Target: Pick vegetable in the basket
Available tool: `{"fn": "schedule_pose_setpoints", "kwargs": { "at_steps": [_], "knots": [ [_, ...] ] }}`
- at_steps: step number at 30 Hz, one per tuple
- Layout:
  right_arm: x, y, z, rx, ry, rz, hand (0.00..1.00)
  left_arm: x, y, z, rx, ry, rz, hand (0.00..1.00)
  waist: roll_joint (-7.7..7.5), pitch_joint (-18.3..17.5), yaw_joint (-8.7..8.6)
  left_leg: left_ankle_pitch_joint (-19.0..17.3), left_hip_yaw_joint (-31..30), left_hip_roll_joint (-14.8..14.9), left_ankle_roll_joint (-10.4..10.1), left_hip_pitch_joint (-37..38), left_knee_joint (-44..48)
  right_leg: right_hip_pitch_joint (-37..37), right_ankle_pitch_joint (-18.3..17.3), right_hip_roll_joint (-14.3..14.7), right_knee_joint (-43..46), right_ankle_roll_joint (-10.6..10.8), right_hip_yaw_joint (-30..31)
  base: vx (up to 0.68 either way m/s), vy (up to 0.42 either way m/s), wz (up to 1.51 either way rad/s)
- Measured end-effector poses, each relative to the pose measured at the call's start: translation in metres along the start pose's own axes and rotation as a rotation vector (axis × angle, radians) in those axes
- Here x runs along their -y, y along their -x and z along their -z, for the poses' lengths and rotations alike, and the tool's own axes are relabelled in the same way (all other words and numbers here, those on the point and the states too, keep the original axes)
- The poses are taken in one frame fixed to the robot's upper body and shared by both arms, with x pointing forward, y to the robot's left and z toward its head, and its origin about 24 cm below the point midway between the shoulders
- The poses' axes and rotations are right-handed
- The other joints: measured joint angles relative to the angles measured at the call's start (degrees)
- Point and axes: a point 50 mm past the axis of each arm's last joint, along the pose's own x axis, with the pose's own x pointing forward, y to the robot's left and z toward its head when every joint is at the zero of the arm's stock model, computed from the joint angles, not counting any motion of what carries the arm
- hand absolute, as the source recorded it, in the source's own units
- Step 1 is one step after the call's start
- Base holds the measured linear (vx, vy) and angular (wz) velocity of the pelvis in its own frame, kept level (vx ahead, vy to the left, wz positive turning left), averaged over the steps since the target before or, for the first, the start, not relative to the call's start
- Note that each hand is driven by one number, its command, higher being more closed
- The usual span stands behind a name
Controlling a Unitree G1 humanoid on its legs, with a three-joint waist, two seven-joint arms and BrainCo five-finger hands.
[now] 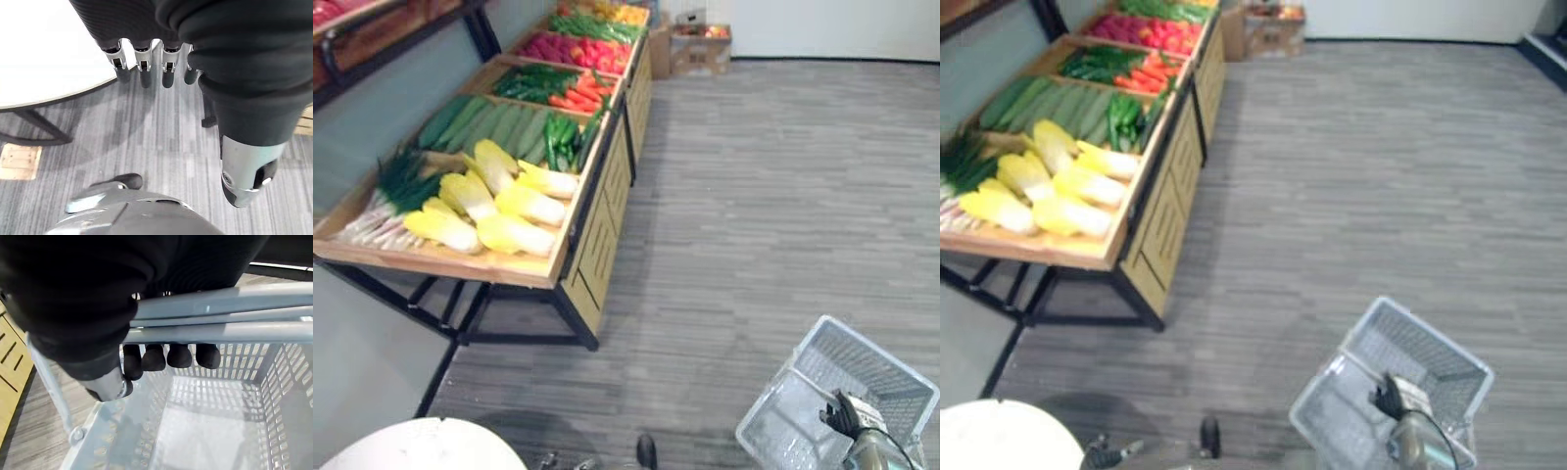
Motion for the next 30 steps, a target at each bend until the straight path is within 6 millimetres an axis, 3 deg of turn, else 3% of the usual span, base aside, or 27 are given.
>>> {"fn": "schedule_pose_setpoints", "kwargs": {
  "at_steps": [1, 3, 4, 5, 6, 7, 8, 9, 11, 12, 14, 16, 17, 18, 19, 21, 23, 25, 27, 30],
  "knots": [
    [-0.001, 0.000, 0.000, -0.001, -0.002, -0.002, 1.00, 0.000, 0.000, 0.000, 0.002, -0.007, 0.001, 0.00, -0.13, 0.01, 0.02, -0.13, -0.05, -0.28, 0.18, 0.45, -0.08, -1.30, 1.08, -0.17, 2.66, -0.35, 0.47, 0.15, 0.135, 0.24],
    [-0.009, 0.006, 0.001, -0.014, -0.012, -0.024, 1.00, 0.000, 0.000, -0.001, 0.010, -0.044, 0.016, 0.00, -0.21, 0.21, -0.74, -1.21, -2.11, -1.10, 1.65, 3.64, -0.38, -7.43, 14.96, 0.04, 16.02, -3.36, 2.34, 0.18, 0.094, 0.37],
    [-0.013, 0.007, 0.000, -0.017, -0.019, -0.032, 1.00, 0.000, 0.000, -0.001, 0.012, -0.044, 0.015, 0.00, -0.10, 0.37, -1.04, -1.60, -2.92, -1.11, 2.23, 4.46, -0.28, -8.25, 15.20, 0.63, 18.57, -3.39, 3.16, 0.29, 0.070, 0.42],
    [-0.018, 0.009, -0.005, -0.010, -0.038, -0.044, 1.00, -0.002, -0.001, -0.001, 0.011, -0.045, 0.010, 0.00, -0.11, 0.70, -1.41, -2.45, -4.01, -0.91, 3.11, 5.30, 0.24, -10.49, 8.46, 2.73, 22.72, -3.27, 4.05, 0.24, 0.027, 0.26],
    [-0.020, 0.009, -0.006, -0.006, -0.042, -0.048, 1.00, -0.003, -0.001, -0.002, 0.010, -0.046, 0.009, 0.00, -0.79, 1.07, -1.58, -2.84, -4.34, -0.51, 3.49, 5.57, 0.59, -11.32, 4.84, 3.89, 23.27, -3.50, 3.63, 0.23, 0.005, 0.25],
    [-0.022, 0.010, -0.007, -0.003, -0.045, -0.052, 1.00, -0.003, -0.002, -0.004, 0.018, -0.046, 0.009, 0.00, 0.32, 1.84, -1.66, -3.65, -4.96, 0.45, 3.53, 6.22, 1.20, -12.03, -0.21, 6.35, 20.56, -3.95, 1.85, 0.18, -0.039, 0.30],
    [-0.023, 0.012, -0.006, -0.006, -0.048, -0.057, 1.00, -0.004, -0.003, -0.008, 0.024, -0.042, 0.006, 0.00, 0.07, 2.07, -1.85, -4.30, -6.16, 1.03, 3.25, 6.56, 1.19, -12.50, -1.82, 8.08, 13.63, -4.23, -0.22, 0.14, -0.035, 0.36],
    [-0.024, 0.012, -0.006, -0.008, -0.049, -0.059, 1.00, -0.005, -0.004, -0.009, 0.027, -0.039, 0.002, 0.00, -0.06, 2.23, -1.91, -4.58, -6.67, 1.22, 3.21, 6.80, 1.10, -12.32, -1.85, 8.74, 9.07, -4.28, -0.72, 0.23, -0.111, 0.44],
    [-0.022, 0.011, -0.005, -0.017, -0.070, -0.047, 1.00, -0.006, -0.005, -0.012, 0.033, -0.028, -0.005, 0.00, -0.71, 2.34, -2.43, -5.71, -8.39, 1.47, 2.44, 7.28, 1.14, -11.77, -0.75, 9.67, -9.28, -3.25, -0.17, 0.23, -0.150, 0.46],
    [-0.020, 0.011, -0.003, -0.028, -0.077, -0.035, 1.00, -0.007, -0.006, -0.015, 0.038, -0.017, -0.011, 0.00, -0.89, 2.61, -2.81, -6.63, -9.71, 1.57, 1.80, 8.02, 1.28, -11.35, 0.30, 9.55, -17.85, -1.70, 1.86, 0.26, -0.166, 0.48],
    [-0.019, 0.012, 0.003, -0.073, -0.093, -0.022, 1.00, -0.006, -0.006, -0.015, 0.036, 0.005, -0.016, 0.00, -1.58, 2.66, -2.82, -9.88, -11.27, 1.77, 0.02, 9.42, 2.61, -10.90, 2.80, 7.95, -27.27, -1.61, 3.66, 0.40, -0.286, 0.48],
    [-0.021, 0.014, 0.006, -0.104, -0.105, -0.019, 1.00, -0.011, -0.006, -0.012, 0.025, 0.027, -0.036, 0.00, -2.89, 2.21, -2.93, -13.59, -12.92, 1.85, -1.87, 11.00, 4.59, -10.31, 4.12, 6.25, -27.96, -1.18, 3.13, 0.48, -0.406, 0.50],
    [-0.019, 0.016, 0.014, -0.133, -0.099, -0.015, 1.00, -0.009, -0.006, -0.014, 0.028, 0.031, -0.033, 0.00, -2.28, 2.03, -3.07, -15.71, -14.03, 3.89, -3.34, 11.97, 5.35, -10.85, 8.05, 7.43, -24.12, -0.65, 1.07, 0.51, -0.433, 0.54],
    [-0.017, 0.017, 0.018, -0.149, -0.099, -0.009, 1.00, -0.005, -0.005, -0.012, 0.022, 0.034, -0.021, 0.00, -1.14, 1.43, -3.01, -16.39, -14.19, 5.41, -3.88, 12.05, 5.27, -11.62, 8.09, 8.61, -22.24, -0.71, 0.35, 0.56, -0.391, 0.39],
    [-0.014, 0.017, 0.023, -0.167, -0.090, -0.002, 1.00, 0.006, -0.002, -0.010, 0.017, 0.052, 0.002, 0.00, 1.67, 0.15, -2.78, -16.50, -14.36, 7.75, -4.93, 11.99, 6.06, -12.39, 7.34, 10.80, -20.08, -1.95, -0.99, 0.54, -0.324, 0.26],
    [-0.009, 0.013, 0.022, -0.162, -0.092, 0.014, 1.00, 0.012, -0.002, -0.010, 0.010, 0.063, 0.014, 0.00, 3.35, 0.15, -2.96, -13.33, -14.48, 8.91, -6.37, 8.04, 16.34, -11.54, 4.38, 11.57, -16.93, -5.76, -3.50, 0.53, -0.330, 0.31],
    [-0.011, 0.015, 0.023, -0.166, -0.091, 0.006, 1.00, 0.012, -0.002, -0.011, 0.010, 0.065, 0.012, 0.00, 3.43, 0.40, -3.08, -10.28, -15.32, 8.86, -7.02, 4.79, 25.13, -9.09, 2.41, 11.44, -16.19, -6.96, -4.99, 0.40, -0.257, 0.41],
    [-0.016, 0.020, 0.026, -0.162, -0.085, -0.015, 1.00, 0.008, -0.003, -0.011, 0.010, 0.080, -0.001, 0.00, 2.59, 0.97, -2.42, -1.01, -14.70, 9.07, -8.07, -0.72, 40.71, -3.52, -0.63, 10.96, -16.31, -8.74, -6.45, 0.43, -0.273, 0.29],
    [-0.013, 0.020, 0.026, -0.144, -0.071, -0.009, 1.00, 0.006, -0.003, -0.012, 0.015, 0.090, -0.008, 0.00, 2.26, 1.17, -1.34, -3.27, -9.66, 10.33, -6.69, -7.07, 51.84, 2.11, -2.85, 10.92, -18.14, -10.07, -7.34, 0.34, -0.231, 0.10],
    [-0.013, 0.019, 0.026, -0.143, -0.071, -0.009, 1.00, 0.005, -0.002, -0.009, 0.007, 0.097, -0.011, 0.00, 2.42, 1.32, -1.15, -6.29, -5.29, 10.41, -6.14, -11.46, 50.90, 4.86, -4.72, 10.95, -19.40, -10.87, -7.64, 0.21, -0.099, 0.07]
  ]
}}
